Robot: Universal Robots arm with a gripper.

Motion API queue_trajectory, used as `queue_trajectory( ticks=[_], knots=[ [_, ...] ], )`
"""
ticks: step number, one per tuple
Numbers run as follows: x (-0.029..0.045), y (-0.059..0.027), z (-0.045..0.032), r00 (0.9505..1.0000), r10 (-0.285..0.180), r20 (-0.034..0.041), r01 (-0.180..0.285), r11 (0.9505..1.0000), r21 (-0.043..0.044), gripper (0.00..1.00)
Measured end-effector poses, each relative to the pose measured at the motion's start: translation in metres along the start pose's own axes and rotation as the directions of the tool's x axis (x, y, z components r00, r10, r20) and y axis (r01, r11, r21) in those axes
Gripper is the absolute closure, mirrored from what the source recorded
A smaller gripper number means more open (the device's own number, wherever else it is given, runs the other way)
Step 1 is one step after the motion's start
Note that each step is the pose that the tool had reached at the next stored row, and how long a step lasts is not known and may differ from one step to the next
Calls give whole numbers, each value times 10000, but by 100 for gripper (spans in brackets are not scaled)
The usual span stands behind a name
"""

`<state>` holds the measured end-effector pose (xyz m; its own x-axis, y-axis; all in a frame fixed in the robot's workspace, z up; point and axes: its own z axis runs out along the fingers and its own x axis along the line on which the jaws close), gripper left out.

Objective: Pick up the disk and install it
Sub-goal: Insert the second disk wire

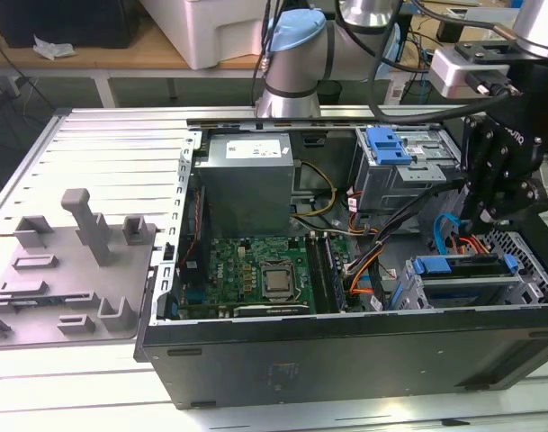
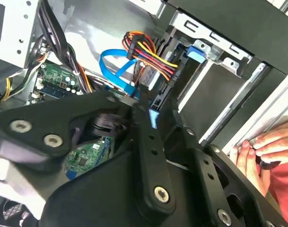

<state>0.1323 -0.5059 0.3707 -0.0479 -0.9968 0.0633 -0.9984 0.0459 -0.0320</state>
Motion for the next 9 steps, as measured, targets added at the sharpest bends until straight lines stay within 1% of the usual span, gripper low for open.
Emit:
queue_trajectory(
  ticks=[1, 2, 4, 9],
  knots=[
    [-11, 1, 2, 10000, 1, -7, -1, 10000, 0, 72],
    [-23, 2, 5, 10000, 2, -13, -2, 10000, 1, 79],
    [-45, 4, 17, 10000, 1, -25, -1, 10000, 1, 79],
    [-62, 5, 42, 10000, -2, -63, 2, 10000, 3, 79]
  ],
)
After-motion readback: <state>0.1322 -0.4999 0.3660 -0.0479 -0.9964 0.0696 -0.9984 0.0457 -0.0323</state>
